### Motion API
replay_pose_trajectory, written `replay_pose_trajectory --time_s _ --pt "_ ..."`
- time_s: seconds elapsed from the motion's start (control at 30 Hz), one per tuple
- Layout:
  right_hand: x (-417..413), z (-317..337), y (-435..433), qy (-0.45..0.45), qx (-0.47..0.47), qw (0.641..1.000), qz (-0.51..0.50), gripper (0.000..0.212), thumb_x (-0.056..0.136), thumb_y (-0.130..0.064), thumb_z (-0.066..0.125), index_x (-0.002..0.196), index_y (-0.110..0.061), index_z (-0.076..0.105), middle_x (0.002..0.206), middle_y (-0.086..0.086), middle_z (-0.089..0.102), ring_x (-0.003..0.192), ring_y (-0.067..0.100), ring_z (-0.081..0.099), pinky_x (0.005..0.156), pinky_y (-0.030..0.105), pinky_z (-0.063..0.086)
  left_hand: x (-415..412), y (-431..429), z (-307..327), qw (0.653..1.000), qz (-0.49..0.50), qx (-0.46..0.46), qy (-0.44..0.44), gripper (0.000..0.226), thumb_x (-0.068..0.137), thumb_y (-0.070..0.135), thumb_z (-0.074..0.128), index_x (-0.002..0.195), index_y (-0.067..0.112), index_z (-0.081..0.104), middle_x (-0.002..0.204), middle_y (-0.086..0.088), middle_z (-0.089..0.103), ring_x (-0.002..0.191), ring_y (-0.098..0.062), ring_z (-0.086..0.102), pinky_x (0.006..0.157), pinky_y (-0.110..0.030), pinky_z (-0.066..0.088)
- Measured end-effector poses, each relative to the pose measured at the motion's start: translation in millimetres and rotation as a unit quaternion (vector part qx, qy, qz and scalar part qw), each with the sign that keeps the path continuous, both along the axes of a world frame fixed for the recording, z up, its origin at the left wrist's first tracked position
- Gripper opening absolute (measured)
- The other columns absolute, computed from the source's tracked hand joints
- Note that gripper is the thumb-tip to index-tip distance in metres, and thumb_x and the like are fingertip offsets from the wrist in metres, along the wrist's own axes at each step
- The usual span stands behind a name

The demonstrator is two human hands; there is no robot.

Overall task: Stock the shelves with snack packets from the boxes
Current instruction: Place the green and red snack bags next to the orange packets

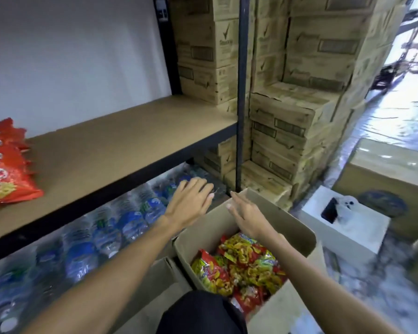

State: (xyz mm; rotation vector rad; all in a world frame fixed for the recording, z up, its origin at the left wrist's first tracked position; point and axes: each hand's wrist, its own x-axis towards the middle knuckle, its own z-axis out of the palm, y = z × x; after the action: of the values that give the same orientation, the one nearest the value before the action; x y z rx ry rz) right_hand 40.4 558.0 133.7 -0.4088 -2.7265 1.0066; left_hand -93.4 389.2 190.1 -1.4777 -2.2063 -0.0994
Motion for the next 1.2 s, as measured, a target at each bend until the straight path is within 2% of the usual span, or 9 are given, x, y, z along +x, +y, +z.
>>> replay_pose_trajectory --time_s 0.37,0.57,0.73,0.8,0.9,0.93,1.0,1.07,1.2 --pt "27 -115 28 -0.123 -0.048 0.99 -0.05 0.068 0.102 -0.057 0.035 0.155 -0.015 0.033 0.159 0.008 0.035 0.149 0.021 0.027 0.122 0.038 0.025 8 28 -135 0.963 -0.004 -0.157 -0.221 0.042 0.106 0.042 0.023 0.126 0.021 0.054 0.126 -0.001 0.059 0.116 -0.019 0.053 0.101 -0.041 0.041" --pt "30 -152 34 -0.195 -0.061 0.973 -0.103 0.071 0.102 -0.057 0.039 0.155 -0.011 0.03 0.158 0.017 0.033 0.149 0.03 0.027 0.118 0.043 0.03 15 41 -195 0.852 0.13 -0.311 -0.4 0.054 0.105 0.05 0.032 0.147 0.017 0.04 0.15 -0.014 0.041 0.138 -0.033 0.039 0.11 -0.045 0.033" --pt "22 -164 37 -0.274 -0.091 0.948 -0.137 0.08 0.097 -0.065 0.038 0.156 -0.014 0.023 0.159 0.022 0.028 0.145 0.039 0.032 0.114 0.05 0.035 6 39 -234 0.774 0.289 -0.289 -0.483 0.07 0.099 0.052 0.048 0.151 0.008 0.029 0.154 -0.021 0.034 0.138 -0.039 0.04 0.111 -0.049 0.038" --pt "15 -165 35 -0.298 -0.125 0.929 -0.18 0.086 0.096 -0.065 0.042 0.156 -0.008 0.019 0.153 0.024 0.036 0.134 0.039 0.047 0.103 0.044 0.047 5 36 -245 0.739 0.35 -0.281 -0.502 0.082 0.095 0.05 0.057 0.153 0.006 0.021 0.155 -0.022 0.032 0.14 -0.039 0.038 0.112 -0.049 0.036" --pt "3 -164 32 -0.335 -0.203 0.881 -0.267 0.094 0.094 -0.068 0.042 0.152 0.003 0.02 0.106 0.013 0.063 0.088 0.021 0.066 0.055 0.022 0.049 5 33 -253 0.714 0.373 -0.322 -0.497 0.105 0.089 0.057 0.063 0.155 -0.002 0.006 0.159 -0.024 0.021 0.145 -0.04 0.028 0.116 -0.051 0.03" --pt "1 -167 31 -0.333 -0.222 0.872 -0.281 0.09 0.094 -0.068 0.043 0.149 0.003 0.03 0.088 0.006 0.059 0.07 0.014 0.06 0.044 0.016 0.042 5 33 -254 0.717 0.362 -0.331 -0.495 0.106 0.087 0.059 0.064 0.156 0.0 0.008 0.16 -0.024 0.021 0.146 -0.04 0.027 0.117 -0.051 0.029" --pt "0 -179 32 -0.304 -0.272 0.862 -0.303 0.073 0.095 -0.06 0.052 0.133 0.002 0.053 0.076 0.0 0.054 0.061 0.011 0.053 0.041 0.012 0.04 1 32 -257 0.725 0.34 -0.324 -0.503 0.094 0.087 0.055 0.067 0.154 0.007 0.022 0.158 -0.02 0.027 0.144 -0.038 0.031 0.116 -0.05 0.031" --pt "1 -185 32 -0.262 -0.35 0.836 -0.333 0.067 0.094 -0.046 0.063 0.134 0.007 0.053 0.082 0.002 0.058 0.071 0.014 0.058 0.043 0.011 0.045 -2 32 -258 0.735 0.32 -0.304 -0.515 0.078 0.088 0.046 0.07 0.149 0.014 0.033 0.154 -0.017 0.035 0.14 -0.036 0.038 0.114 -0.049 0.035" --pt "-6 -178 28 -0.211 -0.417 0.763 -0.447 0.111 0.077 -0.043 0.084 0.151 -0.011 0.007 0.131 0.016 0.05 0.096 0.028 0.061 0.072 0.037 0.063 5 33 -254 0.724 0.299 -0.269 -0.561 0.075 0.086 0.026 0.077 0.145 0.017 0.033 0.149 -0.014 0.043 0.136 -0.033 0.043 0.112 -0.046 0.039"
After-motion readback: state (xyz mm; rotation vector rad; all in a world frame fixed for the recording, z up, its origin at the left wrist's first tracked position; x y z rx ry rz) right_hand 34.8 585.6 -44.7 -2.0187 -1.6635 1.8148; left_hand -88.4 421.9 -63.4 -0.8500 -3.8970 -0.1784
